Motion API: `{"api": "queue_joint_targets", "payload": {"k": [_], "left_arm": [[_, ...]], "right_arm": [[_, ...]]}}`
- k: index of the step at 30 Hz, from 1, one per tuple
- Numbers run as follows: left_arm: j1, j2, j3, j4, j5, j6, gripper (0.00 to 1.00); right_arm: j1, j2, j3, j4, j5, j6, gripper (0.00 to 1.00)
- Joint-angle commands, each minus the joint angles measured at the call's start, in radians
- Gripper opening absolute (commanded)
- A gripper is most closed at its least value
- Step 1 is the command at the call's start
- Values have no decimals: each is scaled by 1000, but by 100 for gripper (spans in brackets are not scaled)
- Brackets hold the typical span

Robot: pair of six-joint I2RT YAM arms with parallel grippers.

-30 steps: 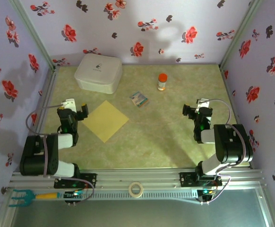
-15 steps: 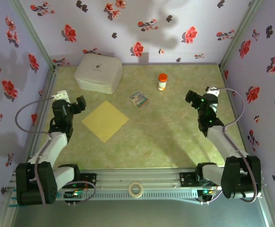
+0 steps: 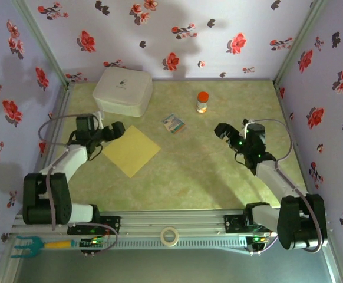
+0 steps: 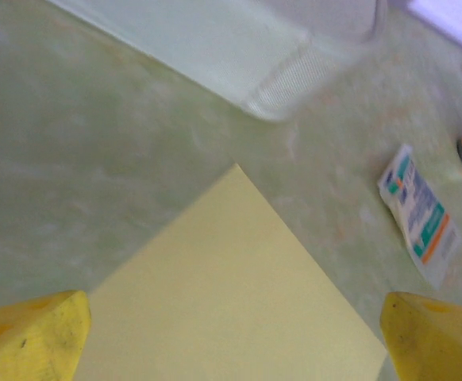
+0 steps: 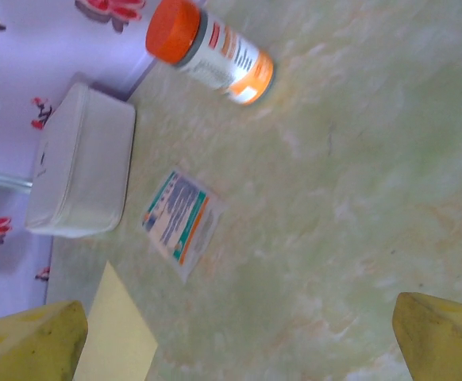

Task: Fold a paper plane with a square sheet of paper (pick it up from the middle)
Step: Rotate the square sheet of paper at the center of the table.

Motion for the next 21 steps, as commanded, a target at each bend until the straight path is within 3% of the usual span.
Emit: {"api": "queue_joint_targets", "payload": {"k": [1, 11, 21], "left_arm": [[-51, 61, 53, -62, 58, 1, 94], [-154, 239, 82, -100, 42, -25, 92], [-194, 239, -39, -70, -77, -224, 92]], "right_arm": [[22, 19, -17, 19, -64, 31, 99], [71, 55, -7, -12, -67, 30, 99], [80, 45, 7, -135, 0, 35, 99]]}}
